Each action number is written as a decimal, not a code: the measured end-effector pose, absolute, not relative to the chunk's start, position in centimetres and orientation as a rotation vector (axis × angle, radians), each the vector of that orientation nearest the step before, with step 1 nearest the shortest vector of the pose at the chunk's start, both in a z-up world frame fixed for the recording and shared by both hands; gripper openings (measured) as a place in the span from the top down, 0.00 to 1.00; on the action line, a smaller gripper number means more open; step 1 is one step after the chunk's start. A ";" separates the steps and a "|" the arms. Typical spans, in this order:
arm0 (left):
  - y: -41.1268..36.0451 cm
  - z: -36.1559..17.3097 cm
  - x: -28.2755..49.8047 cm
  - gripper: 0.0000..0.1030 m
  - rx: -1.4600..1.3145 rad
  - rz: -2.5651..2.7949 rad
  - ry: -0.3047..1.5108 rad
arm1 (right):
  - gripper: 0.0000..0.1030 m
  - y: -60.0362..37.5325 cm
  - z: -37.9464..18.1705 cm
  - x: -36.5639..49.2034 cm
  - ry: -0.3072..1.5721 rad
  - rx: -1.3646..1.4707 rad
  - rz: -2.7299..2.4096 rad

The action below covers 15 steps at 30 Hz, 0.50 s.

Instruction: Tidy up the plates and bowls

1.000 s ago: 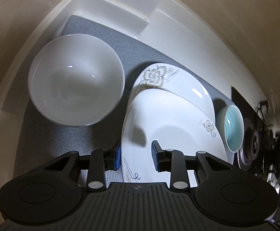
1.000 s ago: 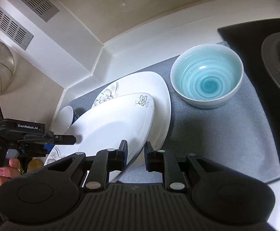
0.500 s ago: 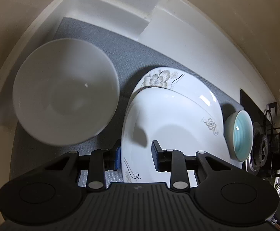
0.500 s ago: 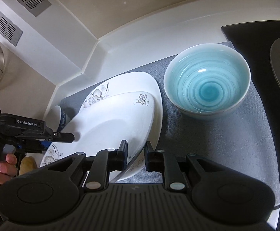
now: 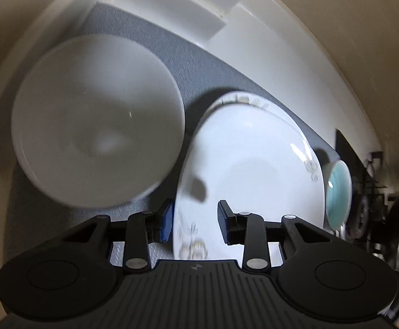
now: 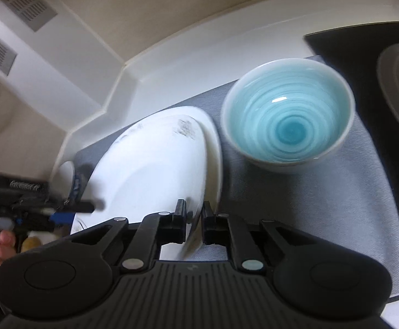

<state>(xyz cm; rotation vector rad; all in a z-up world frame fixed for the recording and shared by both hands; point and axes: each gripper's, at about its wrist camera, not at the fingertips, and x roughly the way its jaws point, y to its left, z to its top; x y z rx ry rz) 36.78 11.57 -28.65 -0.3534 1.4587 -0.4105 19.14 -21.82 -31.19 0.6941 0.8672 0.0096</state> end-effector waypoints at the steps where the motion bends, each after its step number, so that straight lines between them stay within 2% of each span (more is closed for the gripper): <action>1: 11.6 -28.5 36.6 0.66 -0.348 -0.419 1.452 | 0.91 -22.1 -31.2 19.1 0.861 0.701 0.009; 7: 11.5 -28.6 35.0 0.66 -0.309 -0.487 1.465 | 0.91 -22.0 -31.1 19.5 0.856 0.692 -0.011; 12: 11.5 -30.2 34.0 0.73 -0.302 -0.511 1.505 | 0.91 -22.2 -31.3 20.5 0.883 0.713 -0.025; 15: 11.3 -30.6 34.0 0.75 -0.318 -0.517 1.511 | 0.86 -22.3 -31.1 20.6 0.901 0.741 -0.037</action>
